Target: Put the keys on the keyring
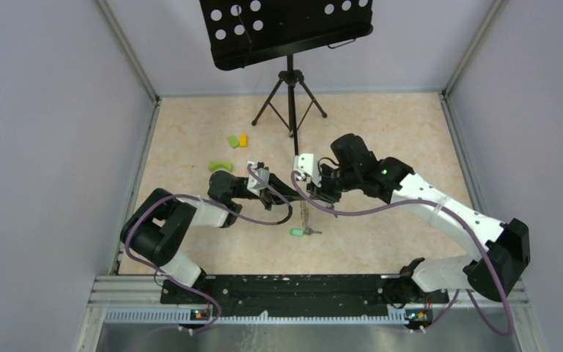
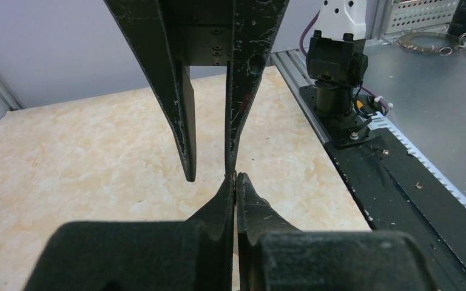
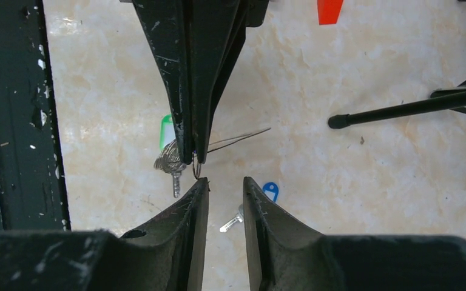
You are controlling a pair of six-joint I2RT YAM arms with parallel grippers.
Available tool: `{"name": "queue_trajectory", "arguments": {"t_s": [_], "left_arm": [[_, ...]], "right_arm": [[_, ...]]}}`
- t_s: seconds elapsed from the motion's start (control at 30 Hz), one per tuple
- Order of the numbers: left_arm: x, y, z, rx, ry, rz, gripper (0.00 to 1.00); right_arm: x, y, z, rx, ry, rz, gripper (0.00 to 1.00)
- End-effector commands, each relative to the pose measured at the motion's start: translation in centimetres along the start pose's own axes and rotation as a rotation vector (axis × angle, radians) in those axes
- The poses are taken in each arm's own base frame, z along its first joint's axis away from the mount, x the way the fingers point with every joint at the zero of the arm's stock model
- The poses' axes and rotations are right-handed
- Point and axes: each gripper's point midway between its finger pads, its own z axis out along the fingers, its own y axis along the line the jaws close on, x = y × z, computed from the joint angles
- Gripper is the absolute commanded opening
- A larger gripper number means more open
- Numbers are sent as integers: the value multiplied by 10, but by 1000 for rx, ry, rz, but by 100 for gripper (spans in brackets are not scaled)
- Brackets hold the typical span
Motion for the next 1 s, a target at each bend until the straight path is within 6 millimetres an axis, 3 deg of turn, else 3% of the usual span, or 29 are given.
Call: {"name": "queue_trajectory", "arguments": {"t_s": [0.0, 0.37, 0.97], "left_arm": [[-37, -5, 3, 17, -90, 185, 0], [-39, -4, 3, 9, -100, 172, 0], [-41, -6, 3, 15, -113, 157, 0]], "right_arm": [[-15, 6, -8, -28, -89, -33, 28], [-18, 9, -14, -29, -145, -47, 32], [-12, 10, 5, -60, -155, -38, 28]]}}
